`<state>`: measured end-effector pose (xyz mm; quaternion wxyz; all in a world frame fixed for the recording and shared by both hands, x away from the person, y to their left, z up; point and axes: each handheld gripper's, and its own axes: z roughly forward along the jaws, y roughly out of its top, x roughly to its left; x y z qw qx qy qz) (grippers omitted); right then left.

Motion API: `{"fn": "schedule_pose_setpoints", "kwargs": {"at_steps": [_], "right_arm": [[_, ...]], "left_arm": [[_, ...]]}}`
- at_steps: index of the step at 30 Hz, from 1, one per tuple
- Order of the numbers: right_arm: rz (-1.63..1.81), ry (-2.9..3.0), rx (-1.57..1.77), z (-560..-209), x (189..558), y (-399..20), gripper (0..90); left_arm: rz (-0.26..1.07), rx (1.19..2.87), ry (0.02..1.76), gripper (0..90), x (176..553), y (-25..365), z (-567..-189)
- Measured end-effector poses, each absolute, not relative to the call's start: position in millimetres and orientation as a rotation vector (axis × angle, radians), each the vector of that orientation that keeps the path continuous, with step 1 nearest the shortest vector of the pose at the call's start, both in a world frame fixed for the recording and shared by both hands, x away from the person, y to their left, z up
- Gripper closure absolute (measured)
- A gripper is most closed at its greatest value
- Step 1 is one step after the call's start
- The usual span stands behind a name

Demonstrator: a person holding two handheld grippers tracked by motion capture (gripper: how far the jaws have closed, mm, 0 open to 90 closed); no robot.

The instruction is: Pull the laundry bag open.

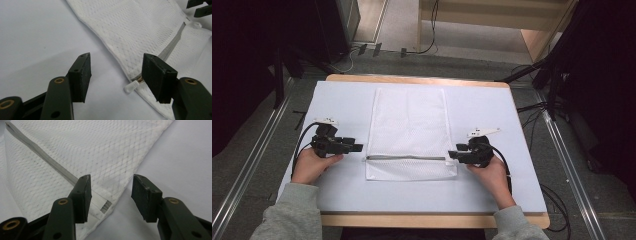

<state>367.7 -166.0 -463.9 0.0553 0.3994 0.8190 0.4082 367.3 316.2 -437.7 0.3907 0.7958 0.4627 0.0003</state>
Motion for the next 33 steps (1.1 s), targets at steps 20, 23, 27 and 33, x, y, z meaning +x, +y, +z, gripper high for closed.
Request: {"fn": "schedule_pose_setpoints", "kwargs": {"at_steps": [20, 23, 27, 33], "right_arm": [[1.262, 2.423, 1.275, -463, 373, -189, 48.1], [1.270, 2.393, 1.304, -463, 375, -196, 48.0], [1.267, 2.349, 1.332, -462, 376, -204, 46.8], [1.250, 2.319, 1.359, -463, 377, -214, 45.9]], "left_arm": [[0.086, 1.985, 1.271, 39.7, 374, 331, -438], [0.093, 1.988, 1.275, 39.6, 374, 332, -438], [0.104, 1.986, 1.277, 39.4, 374, 335, -439], [0.097, 1.979, 1.297, 38.5, 375, 339, -440]]}}
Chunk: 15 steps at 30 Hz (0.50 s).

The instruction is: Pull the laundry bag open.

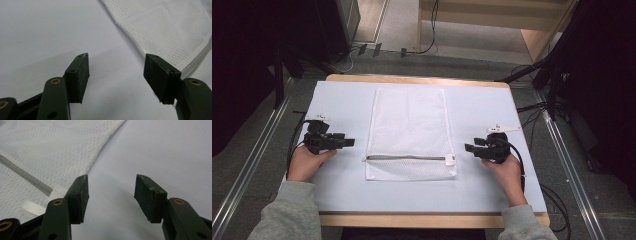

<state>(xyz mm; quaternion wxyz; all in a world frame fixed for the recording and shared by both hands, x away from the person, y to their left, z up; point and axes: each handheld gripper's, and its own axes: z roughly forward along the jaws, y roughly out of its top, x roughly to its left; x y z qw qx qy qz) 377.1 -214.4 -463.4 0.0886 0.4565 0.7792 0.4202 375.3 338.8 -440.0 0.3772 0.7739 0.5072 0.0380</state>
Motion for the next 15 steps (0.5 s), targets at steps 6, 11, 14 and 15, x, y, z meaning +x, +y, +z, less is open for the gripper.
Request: {"fn": "schedule_pose_setpoints", "kwargs": {"at_steps": [6, 11, 14, 15], "right_arm": [[1.236, 2.314, 1.381, -465.4, 379.1, -218.1, 45.1], [1.230, 2.315, 1.381, -466.4, 379.9, -218.4, 44.7], [1.232, 2.314, 1.383, -467.2, 380.7, -218.4, 44.3], [1.226, 2.317, 1.388, -467.3, 380.7, -218.4, 44.1]], "left_arm": [[0.099, 1.980, 1.301, 37.7, 375.8, 339.3, -440.6], [0.097, 1.981, 1.307, 37.1, 376.4, 339.3, -441.6], [0.095, 1.981, 1.311, 37.0, 376.8, 339.2, -442.0], [0.094, 1.980, 1.313, 36.8, 376.9, 339.2, -442.1]]}}
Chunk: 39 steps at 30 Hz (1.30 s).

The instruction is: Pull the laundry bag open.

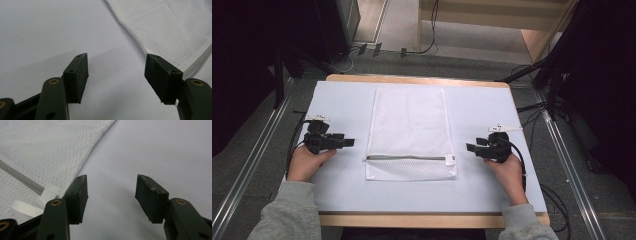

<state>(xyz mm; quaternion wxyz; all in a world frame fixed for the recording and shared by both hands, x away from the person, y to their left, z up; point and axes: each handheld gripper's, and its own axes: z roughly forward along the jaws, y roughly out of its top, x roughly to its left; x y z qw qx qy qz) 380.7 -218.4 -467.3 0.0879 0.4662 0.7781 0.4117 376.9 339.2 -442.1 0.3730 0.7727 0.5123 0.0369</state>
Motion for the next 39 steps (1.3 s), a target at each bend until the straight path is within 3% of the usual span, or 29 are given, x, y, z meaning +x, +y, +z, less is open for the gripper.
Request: {"fn": "schedule_pose_setpoints", "kwargs": {"at_steps": [39], "right_arm": [[1.199, 2.306, 1.396, -470.5, 381.3, -219.3, 41.3]], "left_arm": [[0.117, 1.990, 1.327, 33.3, 378.4, 337.5, -444.9]]}}
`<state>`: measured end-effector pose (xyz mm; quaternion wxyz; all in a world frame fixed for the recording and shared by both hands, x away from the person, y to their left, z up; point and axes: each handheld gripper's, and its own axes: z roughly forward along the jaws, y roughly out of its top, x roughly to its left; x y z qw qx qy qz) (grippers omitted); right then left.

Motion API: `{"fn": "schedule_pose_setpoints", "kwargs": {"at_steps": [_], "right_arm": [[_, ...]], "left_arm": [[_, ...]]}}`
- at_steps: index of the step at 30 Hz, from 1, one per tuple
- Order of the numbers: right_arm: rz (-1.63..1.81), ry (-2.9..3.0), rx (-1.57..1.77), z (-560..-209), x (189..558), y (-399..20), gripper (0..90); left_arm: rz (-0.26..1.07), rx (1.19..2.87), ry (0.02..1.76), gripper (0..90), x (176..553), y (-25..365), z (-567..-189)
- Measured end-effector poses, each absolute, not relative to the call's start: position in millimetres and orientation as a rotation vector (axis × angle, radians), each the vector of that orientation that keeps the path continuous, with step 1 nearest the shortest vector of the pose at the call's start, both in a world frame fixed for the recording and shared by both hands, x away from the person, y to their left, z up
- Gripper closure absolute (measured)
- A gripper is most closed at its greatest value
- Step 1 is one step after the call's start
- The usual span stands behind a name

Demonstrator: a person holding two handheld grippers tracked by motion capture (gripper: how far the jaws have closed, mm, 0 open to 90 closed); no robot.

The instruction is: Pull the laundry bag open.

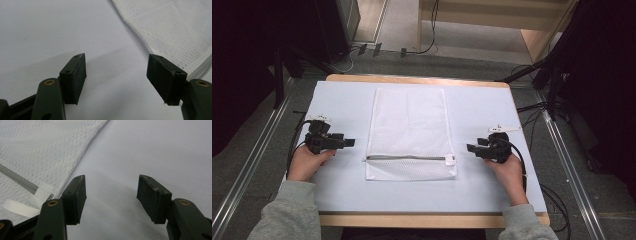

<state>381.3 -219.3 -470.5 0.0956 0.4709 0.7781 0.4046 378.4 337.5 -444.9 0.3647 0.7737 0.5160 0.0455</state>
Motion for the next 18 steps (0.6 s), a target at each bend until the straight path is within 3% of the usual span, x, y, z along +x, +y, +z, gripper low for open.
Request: {"fn": "schedule_pose_setpoints", "kwargs": {"at_steps": [18], "right_arm": [[1.198, 2.308, 1.394, -470.8, 381.6, -218.9, 41.4]], "left_arm": [[0.119, 1.989, 1.329, 33.0, 378.7, 336.9, -445.7]]}}
